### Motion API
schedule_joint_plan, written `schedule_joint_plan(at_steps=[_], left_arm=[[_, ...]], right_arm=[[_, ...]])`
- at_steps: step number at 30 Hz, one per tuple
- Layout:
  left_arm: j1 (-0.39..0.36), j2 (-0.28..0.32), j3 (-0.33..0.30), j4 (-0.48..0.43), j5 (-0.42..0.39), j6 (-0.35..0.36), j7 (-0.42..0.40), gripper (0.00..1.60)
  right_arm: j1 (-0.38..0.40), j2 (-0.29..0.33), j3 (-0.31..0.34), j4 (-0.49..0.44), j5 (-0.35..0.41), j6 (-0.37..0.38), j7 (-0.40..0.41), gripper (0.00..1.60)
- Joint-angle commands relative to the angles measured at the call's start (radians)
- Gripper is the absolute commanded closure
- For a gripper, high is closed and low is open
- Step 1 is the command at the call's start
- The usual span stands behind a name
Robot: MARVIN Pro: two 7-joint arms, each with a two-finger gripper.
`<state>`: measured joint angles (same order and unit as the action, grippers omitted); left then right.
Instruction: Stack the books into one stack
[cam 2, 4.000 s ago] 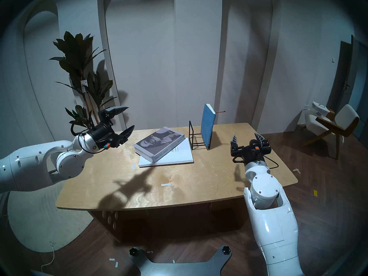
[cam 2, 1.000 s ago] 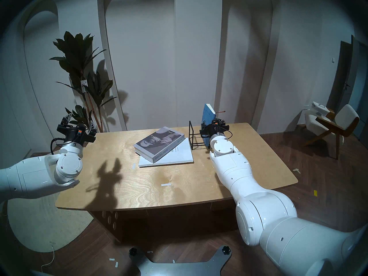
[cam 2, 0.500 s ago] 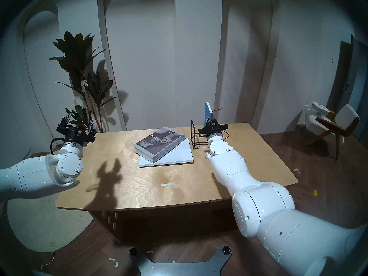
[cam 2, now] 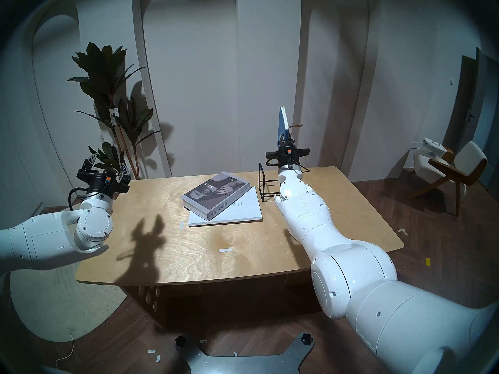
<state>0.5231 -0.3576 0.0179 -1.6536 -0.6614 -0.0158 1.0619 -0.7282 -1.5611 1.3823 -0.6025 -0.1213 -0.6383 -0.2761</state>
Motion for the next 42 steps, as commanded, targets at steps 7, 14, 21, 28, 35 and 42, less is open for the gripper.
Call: schedule_joint_plan(at_steps=[7, 14, 21, 28, 35, 42], left_arm=[[-0.018, 0.003, -0.013, -0.002, 0.008, 0.001, 0.007, 0.0], [-0.018, 0.002, -0.012, -0.001, 0.007, -0.001, 0.008, 0.0], [-0.018, 0.002, -0.011, -0.001, 0.007, -0.001, 0.008, 0.0], [-0.018, 0.002, -0.011, -0.001, 0.007, -0.002, 0.009, 0.0], [-0.02, 0.003, -0.011, -0.002, 0.009, 0.0, 0.01, 0.0], [-0.02, 0.003, -0.01, -0.003, 0.01, 0.002, 0.01, 0.0]], right_arm=[[0.001, 0.017, -0.074, -0.191, -0.113, -0.152, -0.044, 1.6], [-0.028, 0.089, -0.174, -0.259, -0.217, -0.071, 0.072, 1.6], [-0.043, 0.187, -0.255, -0.352, -0.353, 0.023, 0.188, 1.6], [-0.042, 0.249, -0.31, -0.419, -0.466, 0.098, 0.281, 1.6], [-0.068, 0.261, -0.336, -0.49, -0.522, 0.186, 0.349, 1.6], [-0.118, 0.236, -0.366, -0.544, -0.558, 0.295, 0.38, 1.6]])
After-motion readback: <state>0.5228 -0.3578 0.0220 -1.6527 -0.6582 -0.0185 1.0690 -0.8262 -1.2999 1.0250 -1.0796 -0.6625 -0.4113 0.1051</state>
